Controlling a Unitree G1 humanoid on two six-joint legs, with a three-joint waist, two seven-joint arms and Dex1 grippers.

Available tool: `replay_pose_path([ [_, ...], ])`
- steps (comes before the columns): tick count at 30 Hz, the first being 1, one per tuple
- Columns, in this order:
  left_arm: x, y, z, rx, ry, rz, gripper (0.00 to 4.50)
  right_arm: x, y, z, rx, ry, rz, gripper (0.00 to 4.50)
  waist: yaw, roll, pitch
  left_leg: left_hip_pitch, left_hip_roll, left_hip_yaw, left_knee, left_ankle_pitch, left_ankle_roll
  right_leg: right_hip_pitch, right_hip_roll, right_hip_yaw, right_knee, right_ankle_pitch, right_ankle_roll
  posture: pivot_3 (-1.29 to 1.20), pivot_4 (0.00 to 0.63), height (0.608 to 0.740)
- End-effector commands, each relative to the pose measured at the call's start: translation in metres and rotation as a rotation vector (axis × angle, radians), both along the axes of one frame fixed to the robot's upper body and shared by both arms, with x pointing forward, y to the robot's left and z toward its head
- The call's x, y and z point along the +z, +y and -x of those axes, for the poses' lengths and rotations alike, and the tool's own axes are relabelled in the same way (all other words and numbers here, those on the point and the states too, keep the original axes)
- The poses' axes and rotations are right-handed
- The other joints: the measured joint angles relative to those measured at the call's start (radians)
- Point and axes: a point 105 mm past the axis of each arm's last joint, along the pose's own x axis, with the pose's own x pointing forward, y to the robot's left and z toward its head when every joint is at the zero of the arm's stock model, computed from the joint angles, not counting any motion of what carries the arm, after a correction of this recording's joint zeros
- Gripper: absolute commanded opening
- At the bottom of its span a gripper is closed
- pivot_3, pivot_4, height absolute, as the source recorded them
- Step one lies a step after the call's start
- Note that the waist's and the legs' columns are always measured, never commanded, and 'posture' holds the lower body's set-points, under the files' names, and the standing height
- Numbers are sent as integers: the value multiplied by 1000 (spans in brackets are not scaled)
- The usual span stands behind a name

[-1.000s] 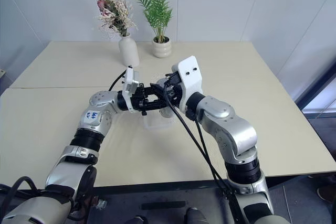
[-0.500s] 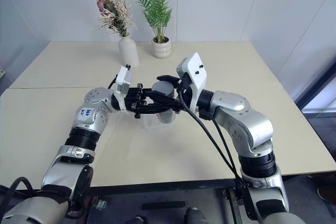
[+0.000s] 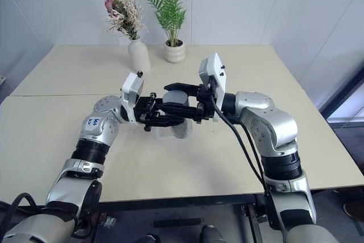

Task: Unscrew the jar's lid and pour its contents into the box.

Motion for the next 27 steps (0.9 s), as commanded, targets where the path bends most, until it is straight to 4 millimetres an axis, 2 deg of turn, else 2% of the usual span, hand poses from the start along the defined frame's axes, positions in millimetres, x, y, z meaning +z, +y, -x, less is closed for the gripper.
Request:
replay_pose_path([
  [1, 5, -1, -9, 48, 10, -14, 2135, 5, 22, 39, 255, -105, 59, 2587, 0, 0, 0, 0, 0, 0, 0, 0, 0, 0, 0, 0, 0, 0, 0, 0, 150, 740],
  [8, 2, -1, -13, 52, -14, -72, 2135, 0, 20, 27, 188, -143, 106, 2587, 0, 0, 0, 0, 0, 0, 0, 0, 0, 0, 0, 0, 0, 0, 0, 0, 150, 740],
  [13, 6, -2, -17, 59, -22, -72, 2135, 0, 18, 21, 139, -171, 109, 4307, 0, 0, 0, 0, 0, 0, 0, 0, 0, 0, 0, 0, 0, 0, 0, 0, 150, 740],
  [14, 7, -3, -18, 61, -28, -70, 2135, 1, 18, 19, 127, -174, 104, 4450, 1, 0, 0, 0, 0, 0, 0, 0, 0, 0, 0, 0, 0, 0, 0, 0, 150, 740],
  [22, 9, -6, -20, 69, -46, -63, 2135, 12, 17, 13, 48, -184, 77, 4450, 1, 0, 0, 0, 0, 0, 0, 0, 0, 0, 0, 0, 0, 0, 0, 0, 150, 740],
  [27, 4, -6, -20, 88, -65, -73, 2135, 16, 15, 12, 0, -188, 66, 4450, 2, 0, 0, 0, 0, 0, 0, 0, 0, 0, 0, 0, 0, 0, 0, 0, 150, 740],
])
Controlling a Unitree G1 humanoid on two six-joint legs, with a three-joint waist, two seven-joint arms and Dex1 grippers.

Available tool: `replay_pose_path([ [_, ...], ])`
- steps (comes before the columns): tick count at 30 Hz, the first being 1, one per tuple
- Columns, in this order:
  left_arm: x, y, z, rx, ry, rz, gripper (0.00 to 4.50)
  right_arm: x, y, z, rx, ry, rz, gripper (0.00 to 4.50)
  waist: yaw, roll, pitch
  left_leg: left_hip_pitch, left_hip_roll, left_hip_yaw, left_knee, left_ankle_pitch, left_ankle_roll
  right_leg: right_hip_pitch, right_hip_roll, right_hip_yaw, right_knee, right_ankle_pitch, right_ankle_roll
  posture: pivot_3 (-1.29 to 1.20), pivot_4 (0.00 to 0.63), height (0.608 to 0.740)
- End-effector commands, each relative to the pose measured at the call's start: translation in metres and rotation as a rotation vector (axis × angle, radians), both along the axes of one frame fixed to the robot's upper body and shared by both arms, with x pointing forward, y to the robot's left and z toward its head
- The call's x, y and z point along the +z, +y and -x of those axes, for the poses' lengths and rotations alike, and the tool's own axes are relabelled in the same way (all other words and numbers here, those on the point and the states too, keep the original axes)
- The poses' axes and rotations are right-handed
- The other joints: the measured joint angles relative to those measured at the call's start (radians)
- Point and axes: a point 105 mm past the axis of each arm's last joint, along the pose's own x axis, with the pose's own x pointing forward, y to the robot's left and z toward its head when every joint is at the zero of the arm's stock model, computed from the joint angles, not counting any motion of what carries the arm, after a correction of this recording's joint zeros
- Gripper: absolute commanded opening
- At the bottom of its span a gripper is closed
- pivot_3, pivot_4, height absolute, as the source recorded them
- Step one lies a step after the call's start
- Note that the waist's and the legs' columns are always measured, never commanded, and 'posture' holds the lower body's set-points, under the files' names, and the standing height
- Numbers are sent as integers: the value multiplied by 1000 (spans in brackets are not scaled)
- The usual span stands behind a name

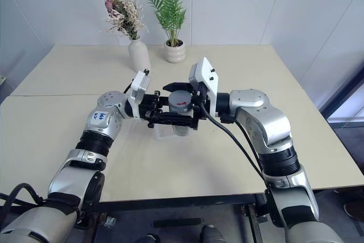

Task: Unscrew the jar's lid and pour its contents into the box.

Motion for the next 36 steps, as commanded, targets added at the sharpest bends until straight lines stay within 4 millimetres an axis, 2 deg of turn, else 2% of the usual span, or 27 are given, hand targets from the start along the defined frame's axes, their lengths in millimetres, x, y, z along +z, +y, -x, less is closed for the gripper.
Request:
replay_pose_path([
  [1, 3, -1, -4, 54, -39, -4, 2135, 21, 9, 21, 54, -101, -21, 4450, 0, 0, 0, 0, 0, 0, 0, 0, 0, 0, 0, 0, 0, 0, 0, 0, 150, 740],
  [13, -3, -1, 3, 85, -34, 7, 2135, 22, 6, 25, -6, -94, -40, 4450, 1, 0, 0, 0, 0, 0, 0, 0, 0, 0, 0, 0, 0, 0, 0, 0, 150, 740],
  [19, -4, -1, 10, 93, -13, 30, 2135, 13, 7, 31, 6, -68, -39, 4450, 0, 0, 0, 0, 0, 0, 1, 0, 0, 0, 0, 1, 1, 0, 0, 0, 150, 740],
  [36, -4, 5, 24, 121, -9, 50, 2135, 5, 0, 18, -34, -48, -26, 4450, 0, 0, 0, 0, 0, 0, 1, 0, 0, 0, 0, 1, 1, 0, 0, 0, 150, 740],
])
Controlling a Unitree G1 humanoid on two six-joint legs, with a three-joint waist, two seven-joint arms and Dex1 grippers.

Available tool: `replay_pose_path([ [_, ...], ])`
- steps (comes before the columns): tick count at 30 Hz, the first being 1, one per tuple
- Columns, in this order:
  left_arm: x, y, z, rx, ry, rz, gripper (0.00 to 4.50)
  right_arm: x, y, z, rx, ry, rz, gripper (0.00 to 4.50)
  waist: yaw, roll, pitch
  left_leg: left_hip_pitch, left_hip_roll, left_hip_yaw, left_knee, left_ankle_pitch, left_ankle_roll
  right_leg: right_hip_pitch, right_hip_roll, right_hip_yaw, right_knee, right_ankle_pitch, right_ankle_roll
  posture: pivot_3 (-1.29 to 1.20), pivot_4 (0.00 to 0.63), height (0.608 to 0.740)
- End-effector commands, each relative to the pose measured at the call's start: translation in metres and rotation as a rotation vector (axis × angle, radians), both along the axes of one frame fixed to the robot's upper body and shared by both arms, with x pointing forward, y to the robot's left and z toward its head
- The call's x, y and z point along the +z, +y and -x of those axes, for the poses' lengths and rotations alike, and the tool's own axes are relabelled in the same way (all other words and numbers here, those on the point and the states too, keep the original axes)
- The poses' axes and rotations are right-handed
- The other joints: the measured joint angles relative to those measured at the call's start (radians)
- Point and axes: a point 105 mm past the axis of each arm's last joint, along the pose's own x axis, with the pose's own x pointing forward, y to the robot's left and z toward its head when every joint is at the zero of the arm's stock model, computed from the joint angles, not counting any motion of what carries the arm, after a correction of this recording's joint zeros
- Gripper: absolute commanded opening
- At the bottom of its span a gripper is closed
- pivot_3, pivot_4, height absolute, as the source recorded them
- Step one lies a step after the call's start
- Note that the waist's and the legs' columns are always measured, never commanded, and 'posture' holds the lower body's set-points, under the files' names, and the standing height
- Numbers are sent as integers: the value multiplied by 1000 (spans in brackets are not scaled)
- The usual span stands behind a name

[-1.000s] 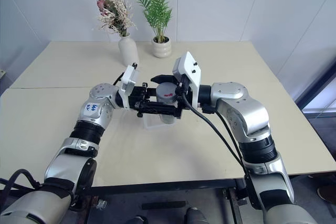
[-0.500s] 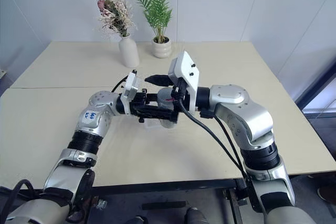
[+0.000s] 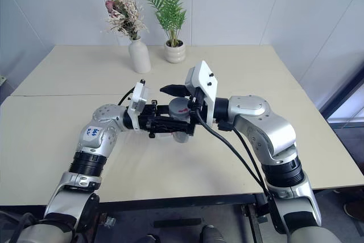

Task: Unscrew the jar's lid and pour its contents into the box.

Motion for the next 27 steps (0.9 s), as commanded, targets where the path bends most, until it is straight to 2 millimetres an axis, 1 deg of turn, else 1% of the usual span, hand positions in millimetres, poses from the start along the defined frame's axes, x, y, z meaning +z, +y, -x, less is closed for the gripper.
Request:
replay_pose_path([
  [1, 9, 3, 6, -5, -38, 20, 2135, 5, -2, 4, 11, -36, -5, 4450, 0, 0, 0, 0, 0, 0, 0, 0, 0, 0, 0, 0, 0, 0, 0, 0, 150, 740],
  [9, 10, 7, 7, -9, -43, 24, 2135, -3, -6, -2, 15, -18, 27, 4450, 0, 0, 0, 0, 0, 0, 0, 0, 0, 0, 0, 0, 0, 0, 0, 0, 150, 740],
  [15, 10, 7, 11, -22, -48, 27, 2135, -1, -8, -6, 8, -25, 23, 4450, 0, 0, 0, 0, 0, 0, 0, 0, 0, 0, 0, 0, 0, 0, 0, 0, 150, 740],
  [22, 9, 10, 13, -25, -47, 49, 2135, 7, -9, -5, 17, -32, -6, 4450, 0, 0, 0, 0, 0, 0, 0, 0, 0, 0, 0, 0, 0, 0, 0, 0, 150, 740],
  [27, 9, 11, 12, -28, -44, 63, 2135, 6, -12, -8, 9, -28, 4, 4450, 0, 0, 0, 0, 0, 0, 0, 0, 0, 0, 0, 0, 0, 0, 0, 0, 150, 740],
])
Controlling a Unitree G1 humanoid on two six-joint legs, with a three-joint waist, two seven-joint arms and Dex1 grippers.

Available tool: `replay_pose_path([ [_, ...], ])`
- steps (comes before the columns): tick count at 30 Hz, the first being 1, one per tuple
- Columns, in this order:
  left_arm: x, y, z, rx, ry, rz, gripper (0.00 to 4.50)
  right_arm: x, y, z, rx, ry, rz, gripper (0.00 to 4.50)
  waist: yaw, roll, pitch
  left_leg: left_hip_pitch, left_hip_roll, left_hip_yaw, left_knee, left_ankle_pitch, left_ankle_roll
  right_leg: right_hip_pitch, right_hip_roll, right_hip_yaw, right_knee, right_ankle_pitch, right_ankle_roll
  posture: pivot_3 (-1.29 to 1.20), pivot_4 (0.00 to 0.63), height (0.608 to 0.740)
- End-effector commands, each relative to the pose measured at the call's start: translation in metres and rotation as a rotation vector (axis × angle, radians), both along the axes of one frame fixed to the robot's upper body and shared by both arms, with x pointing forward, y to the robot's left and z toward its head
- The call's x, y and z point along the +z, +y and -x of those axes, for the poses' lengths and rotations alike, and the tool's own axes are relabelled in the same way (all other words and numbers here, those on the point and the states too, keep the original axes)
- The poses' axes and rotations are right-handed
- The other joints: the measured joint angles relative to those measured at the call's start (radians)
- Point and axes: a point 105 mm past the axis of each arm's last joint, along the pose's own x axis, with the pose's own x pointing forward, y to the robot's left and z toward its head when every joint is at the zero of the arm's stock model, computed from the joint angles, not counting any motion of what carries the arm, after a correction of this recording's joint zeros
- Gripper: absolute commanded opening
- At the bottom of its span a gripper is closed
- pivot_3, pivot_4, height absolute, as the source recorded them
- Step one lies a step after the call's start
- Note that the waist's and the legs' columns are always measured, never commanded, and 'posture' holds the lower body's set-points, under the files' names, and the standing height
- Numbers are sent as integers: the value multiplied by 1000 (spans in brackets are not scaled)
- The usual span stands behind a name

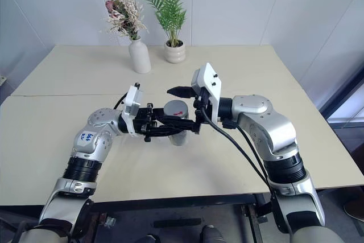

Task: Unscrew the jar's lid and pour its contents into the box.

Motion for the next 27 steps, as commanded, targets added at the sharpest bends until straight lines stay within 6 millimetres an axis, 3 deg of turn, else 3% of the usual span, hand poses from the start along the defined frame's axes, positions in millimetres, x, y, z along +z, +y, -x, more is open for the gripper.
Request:
replay_pose_path([
  [1, 12, 3, 4, -19, -48, 42, 2135, 11, -4, 2, 7, -46, -19, 4450, 0, 0, 0, 0, 0, 0, 0, 0, 0, 0, 0, 0, 0, 0, 0, 0, 150, 740],
  [18, 7, 19, -6, -5, -37, 32, 2135, 16, -38, 0, -79, -64, 23, 4450, 2, 0, 0, 0, 0, 0, 0, 0, 0, 0, 0, 0, 0, 0, 0, 0, 150, 740],
  [22, 6, 21, -10, 0, -37, 28, 2135, 9, -42, 13, -49, -45, 54, 4450, 2, 0, 0, 0, 0, 0, 0, 0, 0, 0, 0, 0, -1, 0, 0, 0, 150, 740],
  [27, 2, 19, -14, -20, -43, 23, 2135, 11, -27, 30, 32, -21, 23, 4450, -1, 0, 0, 0, 0, 0, 0, 0, 0, 0, 0, 0, 0, 0, 0, 0, 150, 740],
])
